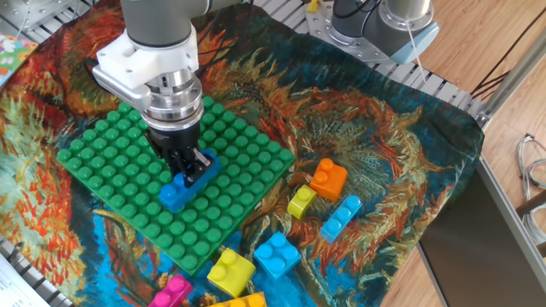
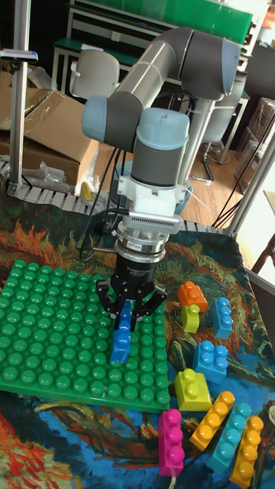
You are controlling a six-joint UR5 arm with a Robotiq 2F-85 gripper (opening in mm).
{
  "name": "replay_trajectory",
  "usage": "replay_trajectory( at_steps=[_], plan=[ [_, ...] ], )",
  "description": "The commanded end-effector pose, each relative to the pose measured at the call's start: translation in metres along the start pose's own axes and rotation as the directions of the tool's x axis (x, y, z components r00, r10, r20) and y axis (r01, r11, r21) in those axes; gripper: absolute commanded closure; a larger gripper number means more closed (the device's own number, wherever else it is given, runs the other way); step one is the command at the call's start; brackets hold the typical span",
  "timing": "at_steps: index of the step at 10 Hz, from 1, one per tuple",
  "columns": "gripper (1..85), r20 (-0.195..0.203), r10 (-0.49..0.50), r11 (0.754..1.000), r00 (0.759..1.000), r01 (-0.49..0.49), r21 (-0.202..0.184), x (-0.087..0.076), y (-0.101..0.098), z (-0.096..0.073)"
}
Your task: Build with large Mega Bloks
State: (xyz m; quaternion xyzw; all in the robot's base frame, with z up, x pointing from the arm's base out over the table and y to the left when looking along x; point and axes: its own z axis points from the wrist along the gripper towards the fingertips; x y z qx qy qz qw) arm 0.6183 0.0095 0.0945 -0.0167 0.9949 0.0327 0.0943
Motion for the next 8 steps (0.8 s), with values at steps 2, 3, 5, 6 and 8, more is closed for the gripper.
replay_trajectory(
  at_steps=[2, 3, 5, 6, 8],
  plan=[
    [84.3, 0.011, 0.005, 1.0, 1.0, -0.005, -0.012, 0.005, -0.0048, 0.0082],
    [84.3, 0.018, 0.008, 1.0, 1.0, -0.008, -0.012, 0.0058, -0.0032, 0.011],
    [84.3, 0.019, 0.013, 1.0, 1.0, -0.013, -0.009, 0.0066, -0.0006, 0.0124],
    [84.3, 0.019, 0.014, 1.0, 1.0, -0.014, -0.012, 0.007, -0.0001, 0.0124],
    [84.3, 0.024, 0.015, 1.0, 1.0, -0.014, -0.015, 0.007, 0.0012, 0.0129]
  ],
)
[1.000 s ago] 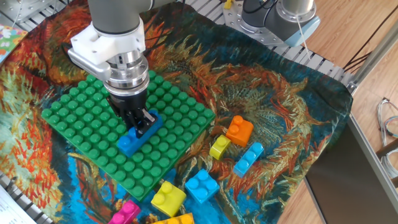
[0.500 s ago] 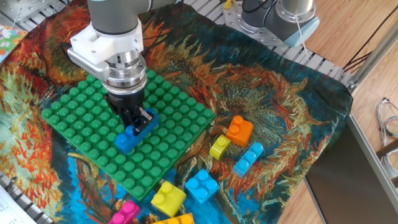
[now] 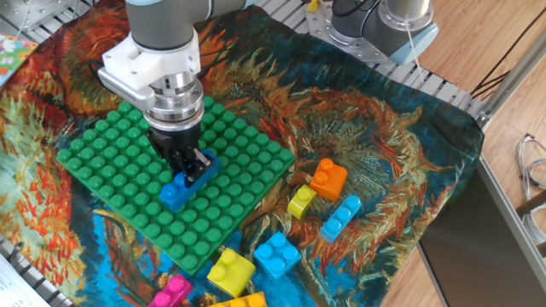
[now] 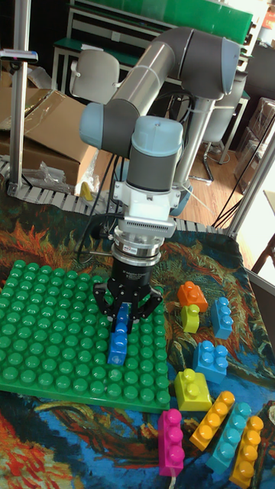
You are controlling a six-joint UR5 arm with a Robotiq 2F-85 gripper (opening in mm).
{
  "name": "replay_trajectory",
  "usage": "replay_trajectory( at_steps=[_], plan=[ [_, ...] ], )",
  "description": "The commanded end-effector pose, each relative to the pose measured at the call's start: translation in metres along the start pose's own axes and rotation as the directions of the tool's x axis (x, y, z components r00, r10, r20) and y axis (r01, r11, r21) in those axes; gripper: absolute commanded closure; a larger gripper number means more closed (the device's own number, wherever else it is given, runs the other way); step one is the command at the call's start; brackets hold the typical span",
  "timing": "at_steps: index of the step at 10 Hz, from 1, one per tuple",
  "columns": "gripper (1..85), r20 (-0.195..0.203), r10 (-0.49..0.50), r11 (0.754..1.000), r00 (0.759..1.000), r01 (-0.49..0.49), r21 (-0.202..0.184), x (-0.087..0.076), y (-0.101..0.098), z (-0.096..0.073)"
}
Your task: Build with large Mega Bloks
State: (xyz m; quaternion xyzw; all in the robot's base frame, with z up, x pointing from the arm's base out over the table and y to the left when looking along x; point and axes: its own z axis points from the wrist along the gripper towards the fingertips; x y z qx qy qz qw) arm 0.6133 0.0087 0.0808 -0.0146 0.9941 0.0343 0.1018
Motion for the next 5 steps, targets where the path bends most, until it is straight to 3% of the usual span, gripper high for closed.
replay_trajectory(
  at_steps=[1, 5],
  plan=[
    [84.3, 0.01, 0.006, 1.0, 1.0, -0.006, -0.011, -0.0002, 0.0031, 0.0009],
    [84.3, 0.006, -0.021, 1.0, 1.0, 0.021, -0.014, 0.0035, 0.0033, 0.0018]
  ],
)
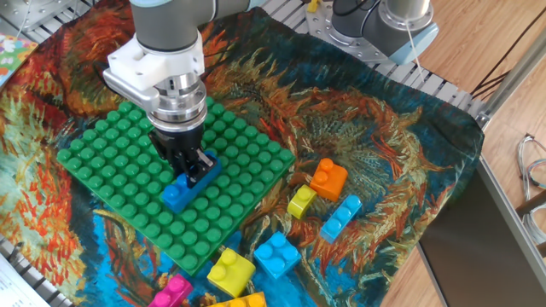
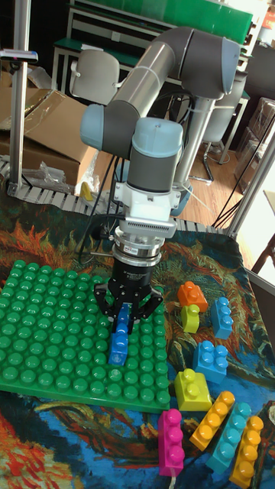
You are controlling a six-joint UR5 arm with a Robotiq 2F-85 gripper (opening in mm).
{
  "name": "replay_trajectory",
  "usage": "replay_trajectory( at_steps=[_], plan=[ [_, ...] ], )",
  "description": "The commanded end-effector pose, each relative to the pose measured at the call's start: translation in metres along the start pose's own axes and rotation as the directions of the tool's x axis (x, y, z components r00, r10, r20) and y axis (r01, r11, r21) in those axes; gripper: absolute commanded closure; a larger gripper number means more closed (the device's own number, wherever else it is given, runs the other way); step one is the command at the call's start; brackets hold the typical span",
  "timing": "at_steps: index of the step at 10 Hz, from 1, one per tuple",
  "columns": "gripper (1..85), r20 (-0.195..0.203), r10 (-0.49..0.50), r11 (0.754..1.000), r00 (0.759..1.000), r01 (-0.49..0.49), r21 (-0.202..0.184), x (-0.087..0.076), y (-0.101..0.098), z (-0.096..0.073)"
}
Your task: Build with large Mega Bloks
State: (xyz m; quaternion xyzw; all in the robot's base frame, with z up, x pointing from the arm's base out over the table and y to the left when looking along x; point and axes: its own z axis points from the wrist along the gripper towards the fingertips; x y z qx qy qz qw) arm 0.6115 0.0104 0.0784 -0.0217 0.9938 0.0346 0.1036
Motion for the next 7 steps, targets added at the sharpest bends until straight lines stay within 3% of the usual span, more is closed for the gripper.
replay_trajectory(
  at_steps=[1, 7],
  plan=[
    [84.3, 0.003, -0.017, 1.0, 1.0, 0.017, -0.013, 0.0032, 0.0025, 0.0011],
    [84.3, -0.008, -0.041, 0.999, 0.999, 0.041, -0.002, 0.0058, -0.0014, 0.0028]
  ],
)
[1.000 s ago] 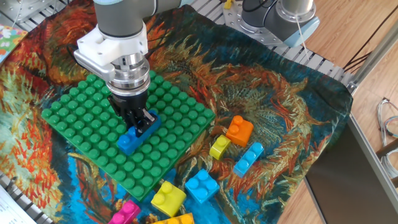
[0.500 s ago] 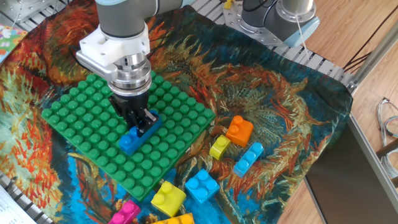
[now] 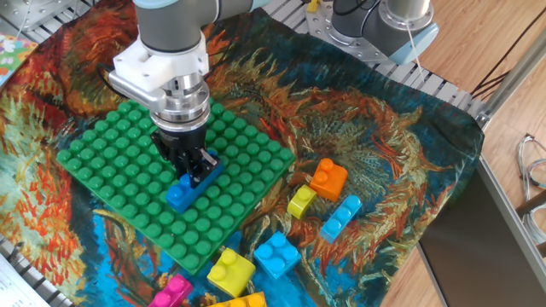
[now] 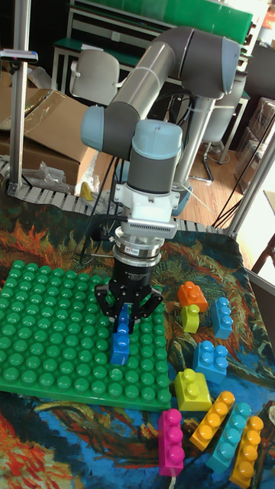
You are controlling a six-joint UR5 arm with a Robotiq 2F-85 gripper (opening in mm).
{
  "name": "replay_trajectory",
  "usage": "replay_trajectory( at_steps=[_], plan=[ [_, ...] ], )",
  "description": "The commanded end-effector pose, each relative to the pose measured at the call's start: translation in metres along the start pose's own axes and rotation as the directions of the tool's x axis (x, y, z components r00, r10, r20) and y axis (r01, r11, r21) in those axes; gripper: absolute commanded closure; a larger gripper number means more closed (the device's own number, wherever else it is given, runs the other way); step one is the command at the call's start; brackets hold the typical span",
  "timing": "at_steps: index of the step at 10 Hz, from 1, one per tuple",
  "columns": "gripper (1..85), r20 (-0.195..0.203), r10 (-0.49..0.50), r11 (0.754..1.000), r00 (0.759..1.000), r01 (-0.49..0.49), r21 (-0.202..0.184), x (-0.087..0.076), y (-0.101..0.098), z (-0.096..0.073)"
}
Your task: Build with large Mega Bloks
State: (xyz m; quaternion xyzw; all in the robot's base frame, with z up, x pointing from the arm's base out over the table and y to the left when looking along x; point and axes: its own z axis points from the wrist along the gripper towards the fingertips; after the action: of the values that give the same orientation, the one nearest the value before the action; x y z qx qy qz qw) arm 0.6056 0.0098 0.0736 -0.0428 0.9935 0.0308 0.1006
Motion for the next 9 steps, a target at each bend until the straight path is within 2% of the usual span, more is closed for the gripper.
replay_trajectory(
  at_steps=[1, 9],
  plan=[
    [84.3, -0.001, 0.003, 1.0, 1.0, -0.003, -0.005, -0.0011, -0.0019, -0.001],
    [84.3, 0.001, 0.004, 1.0, 1.0, -0.004, -0.002, -0.0022, -0.001, 0.0027]
  ],
)
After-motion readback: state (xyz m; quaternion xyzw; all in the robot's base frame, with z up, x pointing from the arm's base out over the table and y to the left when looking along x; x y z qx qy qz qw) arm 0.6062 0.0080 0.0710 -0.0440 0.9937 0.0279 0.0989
